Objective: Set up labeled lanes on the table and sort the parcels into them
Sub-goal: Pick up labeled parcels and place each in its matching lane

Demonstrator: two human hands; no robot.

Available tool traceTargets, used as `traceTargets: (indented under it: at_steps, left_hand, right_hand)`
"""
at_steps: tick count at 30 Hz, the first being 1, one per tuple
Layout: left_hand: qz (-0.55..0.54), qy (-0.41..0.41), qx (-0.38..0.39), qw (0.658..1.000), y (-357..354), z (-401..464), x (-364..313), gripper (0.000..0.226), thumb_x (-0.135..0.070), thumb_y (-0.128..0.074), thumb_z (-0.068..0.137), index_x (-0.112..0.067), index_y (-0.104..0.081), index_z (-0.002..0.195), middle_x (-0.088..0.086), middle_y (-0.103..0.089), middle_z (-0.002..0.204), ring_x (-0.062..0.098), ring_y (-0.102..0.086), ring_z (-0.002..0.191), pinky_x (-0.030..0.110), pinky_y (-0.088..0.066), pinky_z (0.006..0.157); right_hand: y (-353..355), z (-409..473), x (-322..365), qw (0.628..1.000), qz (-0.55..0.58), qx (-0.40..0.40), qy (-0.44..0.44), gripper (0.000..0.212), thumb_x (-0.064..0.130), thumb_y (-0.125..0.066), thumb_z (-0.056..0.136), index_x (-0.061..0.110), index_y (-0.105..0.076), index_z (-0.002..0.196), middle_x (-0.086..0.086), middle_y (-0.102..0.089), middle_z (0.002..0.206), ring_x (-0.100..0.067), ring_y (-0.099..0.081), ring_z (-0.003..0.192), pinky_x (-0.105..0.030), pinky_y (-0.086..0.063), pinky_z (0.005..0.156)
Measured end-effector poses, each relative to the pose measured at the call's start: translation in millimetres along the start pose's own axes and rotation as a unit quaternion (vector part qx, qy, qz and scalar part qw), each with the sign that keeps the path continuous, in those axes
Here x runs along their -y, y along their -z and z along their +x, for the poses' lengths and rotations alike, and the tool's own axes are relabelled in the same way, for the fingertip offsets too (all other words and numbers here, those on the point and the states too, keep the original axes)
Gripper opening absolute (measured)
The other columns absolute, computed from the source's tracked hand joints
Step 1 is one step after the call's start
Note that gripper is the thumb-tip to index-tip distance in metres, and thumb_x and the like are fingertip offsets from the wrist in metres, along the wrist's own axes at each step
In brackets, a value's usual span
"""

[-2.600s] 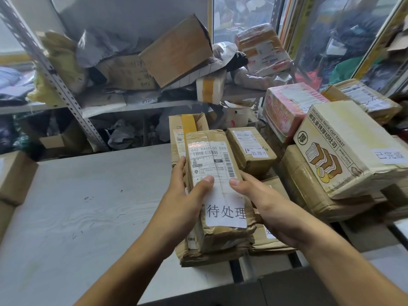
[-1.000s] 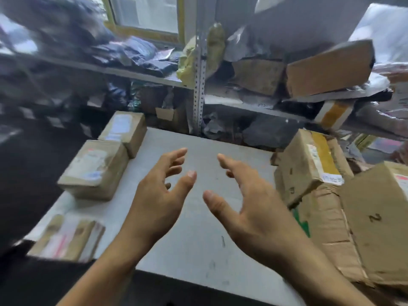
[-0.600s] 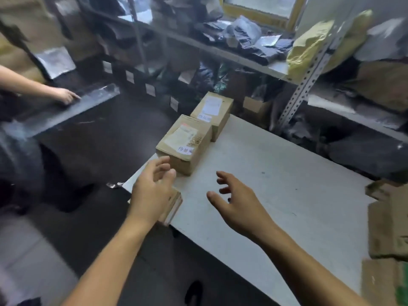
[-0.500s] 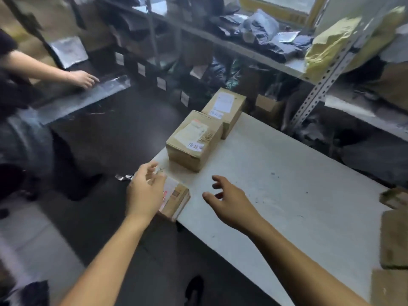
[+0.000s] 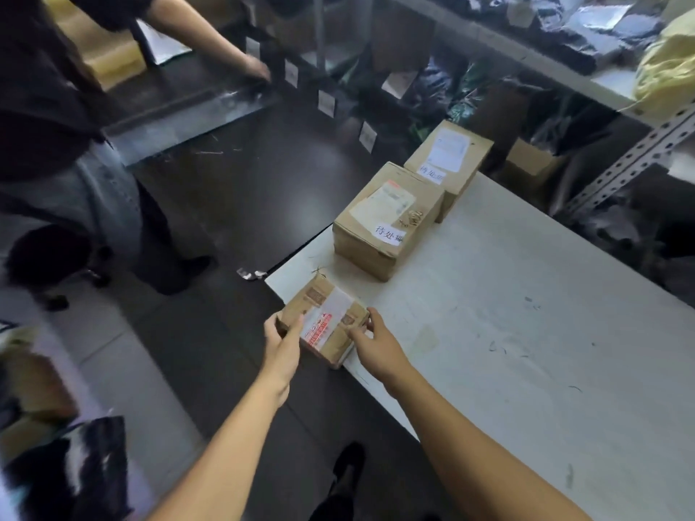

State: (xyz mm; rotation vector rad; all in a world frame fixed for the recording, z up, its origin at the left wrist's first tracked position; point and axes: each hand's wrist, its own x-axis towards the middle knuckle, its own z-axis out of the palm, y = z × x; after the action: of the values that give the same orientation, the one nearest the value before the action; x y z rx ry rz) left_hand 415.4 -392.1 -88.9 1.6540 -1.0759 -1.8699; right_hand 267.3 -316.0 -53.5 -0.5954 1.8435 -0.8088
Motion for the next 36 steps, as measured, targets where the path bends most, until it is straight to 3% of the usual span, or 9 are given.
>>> traceTargets:
  at_steps: [6,12,15,18,20,23,28,31,36]
  left_hand:
    - [-0.027,-0.043,0.006,0.999,-16.4,-2.3,5.9,0.033,-0.048,-0.061,0.089,-0.044,-0.039,0.113,0.000,-0.058,0.126,0.015,-0.061,0.114,0.042,-0.052,0.097]
    - [-0.027,-0.096,0.019,0.995,-54.4,-14.0,-10.9,0.079,-0.048,-0.080,0.073,-0.031,-0.026,0.129,-0.006,-0.055,0.118,-0.010,-0.062,0.094,0.008,-0.051,0.062]
    - [-0.035,-0.093,0.048,0.994,-78.3,-22.8,-28.3,0.108,-0.066,-0.086,0.049,-0.033,-0.022,0.129,-0.002,-0.054,0.119,0.008,-0.061,0.107,0.025,-0.059,0.072]
    - [-0.009,-0.092,0.066,0.994,-104.7,-31.7,-36.3,0.126,-0.075,-0.084,0.039,-0.047,-0.010,0.137,0.000,-0.050,0.131,0.018,-0.055,0.116,0.041,-0.053,0.090]
    - [0.030,-0.090,0.071,0.993,-123.8,-41.5,-37.9,0.125,-0.078,-0.080,0.040,-0.054,-0.006,0.139,0.001,-0.042,0.133,0.016,-0.052,0.109,0.034,-0.048,0.081]
    - [0.064,-0.091,0.090,0.990,-151.1,-53.1,-39.0,0.120,-0.086,-0.072,0.037,-0.055,-0.012,0.136,0.005,-0.033,0.127,0.018,-0.047,0.107,0.033,-0.049,0.072]
    - [0.043,-0.065,0.159,0.984,-187.7,-65.9,-46.3,0.097,-0.064,-0.076,0.054,-0.046,-0.024,0.133,0.006,-0.043,0.131,0.022,-0.054,0.109,0.042,-0.053,0.078]
    - [-0.046,-0.031,0.245,0.968,-198.0,-75.8,-48.7,0.086,-0.054,-0.071,0.065,-0.027,-0.039,0.140,0.010,-0.062,0.129,0.027,-0.066,0.109,0.038,-0.057,0.075]
    - [-0.099,0.028,0.421,0.901,-214.6,-103.8,-51.7,0.071,-0.060,-0.061,0.074,-0.019,-0.062,0.132,0.015,-0.062,0.133,0.030,-0.063,0.117,0.035,-0.056,0.082]
  right_hand:
    - [4.2,-10.7,-8.2,0.997,0.081,0.000,0.009,0.029,0.029,-0.047,0.102,0.039,-0.046,0.129,0.028,-0.058,0.122,-0.008,-0.057,0.113,-0.041,-0.048,0.099]
    - [14.4,-35.7,-12.4,0.984,0.156,-0.066,0.051,0.059,0.022,-0.048,0.101,0.074,-0.031,0.123,0.049,-0.057,0.105,0.013,-0.061,0.106,-0.019,-0.052,0.089]
    - [22.1,-51.8,-16.2,0.980,0.140,-0.129,0.065,0.067,0.023,-0.049,0.100,0.069,-0.022,0.139,0.047,-0.046,0.120,0.004,-0.051,0.123,-0.030,-0.045,0.102]
    - [31.1,-68.5,-20.2,0.972,0.108,-0.185,0.097,0.079,0.016,-0.051,0.100,0.079,-0.014,0.130,0.052,-0.032,0.127,0.016,-0.041,0.124,-0.009,-0.039,0.096]
    - [37.5,-77.1,-22.6,0.963,0.095,-0.221,0.121,0.079,0.012,-0.052,0.100,0.066,-0.015,0.144,0.034,-0.027,0.150,0.009,-0.033,0.137,-0.009,-0.044,0.098]
    - [47.3,-90.7,-28.1,0.956,0.070,-0.257,0.121,0.078,0.016,-0.054,0.100,0.057,-0.010,0.149,0.020,-0.010,0.164,-0.005,-0.024,0.147,-0.036,-0.040,0.114]
    - [63.9,-116.0,-47.3,0.943,0.021,-0.300,0.140,0.079,0.030,-0.053,0.100,0.075,0.000,0.135,0.051,0.009,0.147,0.024,-0.006,0.137,-0.018,-0.015,0.119]
    - [87.5,-132.4,-58.5,0.929,0.014,-0.334,0.158,0.061,0.045,-0.049,0.094,0.077,-0.016,0.134,0.060,-0.013,0.136,0.029,-0.020,0.128,0.007,-0.025,0.095]
    - [153.9,-151.6,-75.8,0.889,0.225,-0.389,0.087,0.037,0.066,-0.053,0.086,0.055,-0.043,0.120,0.016,-0.051,0.130,-0.002,-0.052,0.116,-0.023,-0.049,0.090]
